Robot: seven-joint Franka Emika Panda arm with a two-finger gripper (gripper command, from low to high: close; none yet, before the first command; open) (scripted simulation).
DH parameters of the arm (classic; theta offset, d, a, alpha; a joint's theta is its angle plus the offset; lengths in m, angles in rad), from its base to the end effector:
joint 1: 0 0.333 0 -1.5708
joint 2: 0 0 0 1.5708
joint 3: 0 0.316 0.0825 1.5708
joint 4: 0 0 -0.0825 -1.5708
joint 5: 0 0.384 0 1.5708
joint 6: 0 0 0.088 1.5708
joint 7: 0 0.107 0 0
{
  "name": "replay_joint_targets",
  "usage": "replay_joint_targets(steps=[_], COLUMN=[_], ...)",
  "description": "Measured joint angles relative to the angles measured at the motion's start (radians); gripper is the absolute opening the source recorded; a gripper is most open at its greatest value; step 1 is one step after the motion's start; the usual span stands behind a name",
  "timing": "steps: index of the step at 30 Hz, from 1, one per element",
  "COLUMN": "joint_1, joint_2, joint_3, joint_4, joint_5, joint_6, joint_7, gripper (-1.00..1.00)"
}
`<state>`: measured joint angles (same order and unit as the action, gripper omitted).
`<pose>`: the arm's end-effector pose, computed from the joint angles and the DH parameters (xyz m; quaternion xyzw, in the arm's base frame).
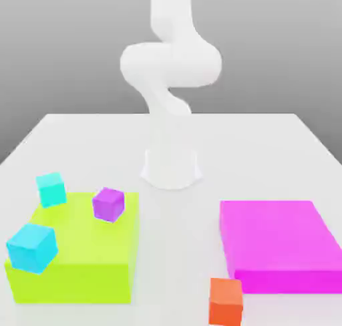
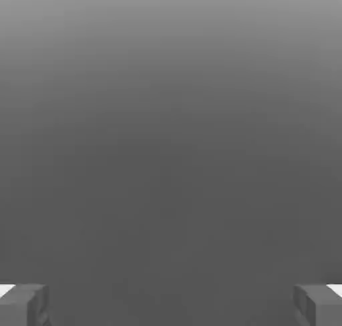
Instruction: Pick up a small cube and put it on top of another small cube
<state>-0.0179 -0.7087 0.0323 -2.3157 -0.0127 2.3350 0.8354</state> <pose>0.3806 0.0095 0.6737 -0.8578 0.3705 -0.3312 0.1311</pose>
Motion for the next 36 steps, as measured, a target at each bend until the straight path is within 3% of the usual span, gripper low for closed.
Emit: replay_joint_targets(steps=[17, 26, 30, 31, 36], joint_1=[-0.045, 0.001, 0.043, 0.054, 0.054], joint_2=[0.623, 0.94, 1.085, 1.114, 1.114], joint_3=[0.152, 0.165, 0.116, 0.103, 0.103], joint_4=[-0.108, -0.161, -0.139, -0.134, -0.134], joint_5=[-0.121, -0.113, -0.16, -0.17, -0.171], joint_6=[0.242, 0.38, 0.49, 0.513, 0.514], joint_7=[0.267, 0.351, 0.392, 0.4, 0.401], gripper=[0.0, 0.0, 0.0, -1.0, -1.0])
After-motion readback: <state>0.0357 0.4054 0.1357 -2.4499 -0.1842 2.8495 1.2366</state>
